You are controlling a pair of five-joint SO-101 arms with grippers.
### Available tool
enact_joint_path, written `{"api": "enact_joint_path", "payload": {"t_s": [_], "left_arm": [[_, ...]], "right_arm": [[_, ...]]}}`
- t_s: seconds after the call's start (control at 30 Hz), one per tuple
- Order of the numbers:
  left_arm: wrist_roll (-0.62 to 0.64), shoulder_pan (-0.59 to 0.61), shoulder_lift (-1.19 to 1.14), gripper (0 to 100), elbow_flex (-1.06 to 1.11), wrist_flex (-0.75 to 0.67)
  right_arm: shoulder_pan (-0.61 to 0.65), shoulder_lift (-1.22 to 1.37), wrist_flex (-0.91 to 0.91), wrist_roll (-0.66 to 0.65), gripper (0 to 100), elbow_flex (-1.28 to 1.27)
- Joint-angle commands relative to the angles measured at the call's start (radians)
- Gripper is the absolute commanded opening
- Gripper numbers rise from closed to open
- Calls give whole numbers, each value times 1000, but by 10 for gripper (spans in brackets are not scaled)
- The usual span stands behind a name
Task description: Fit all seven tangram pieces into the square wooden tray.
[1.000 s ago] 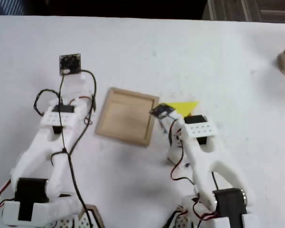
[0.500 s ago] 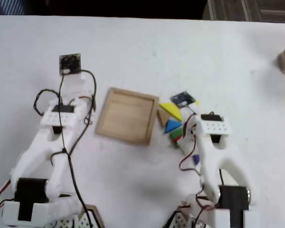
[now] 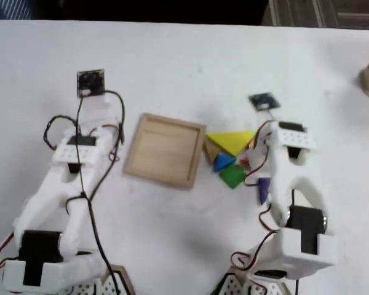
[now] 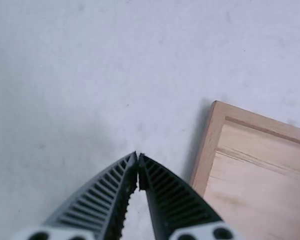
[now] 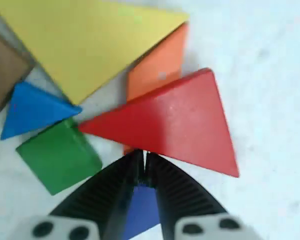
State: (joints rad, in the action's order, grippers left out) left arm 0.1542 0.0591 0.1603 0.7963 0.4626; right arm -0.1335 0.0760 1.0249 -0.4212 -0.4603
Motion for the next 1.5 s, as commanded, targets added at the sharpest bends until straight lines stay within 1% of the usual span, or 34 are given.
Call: {"api": "enact_joint_path", "payload": {"t_s": [0.0,0.13,0.27,0.33,0.4,0.5,0.57,0.7,0.77,0.87,0.93,1.03,1.17,1.27,1.3,1.4,1.47], "left_arm": [[-2,10,4,24,-5,-26],[-2,10,4,24,-5,-26],[-2,10,4,24,-5,-26],[-2,10,4,24,-5,-26],[-2,10,4,24,-5,-26],[-2,10,4,24,-6,-26],[-2,10,4,24,-6,-26],[-2,10,4,24,-5,-26],[-2,10,4,24,-5,-26],[-2,10,4,24,-5,-26],[-2,10,4,24,-5,-26],[-2,10,4,24,-5,-26],[-2,12,5,24,-3,-23],[-2,12,5,24,-3,-21],[-2,12,5,24,-3,-20],[-2,12,5,24,-3,-20],[-2,12,5,24,-3,-20]], "right_arm": [[-51,38,1,18,51,118],[-74,105,22,18,62,155],[-67,56,153,20,67,149],[-67,-7,199,25,74,115],[-65,-97,209,26,113,40],[-47,-268,189,58,179,-109],[-25,-369,151,97,196,-216],[28,-479,22,241,196,-387],[39,-472,-16,362,197,-405],[24,-424,-33,580,198,-396],[-4,-384,-38,675,198,-373],[-25,-312,-42,683,198,-321],[-30,-173,-93,683,198,-253],[-39,-62,-71,681,198,-152],[-44,-27,-54,671,198,-118],[-44,58,22,575,198,-28],[-47,101,74,543,198,23]]}}
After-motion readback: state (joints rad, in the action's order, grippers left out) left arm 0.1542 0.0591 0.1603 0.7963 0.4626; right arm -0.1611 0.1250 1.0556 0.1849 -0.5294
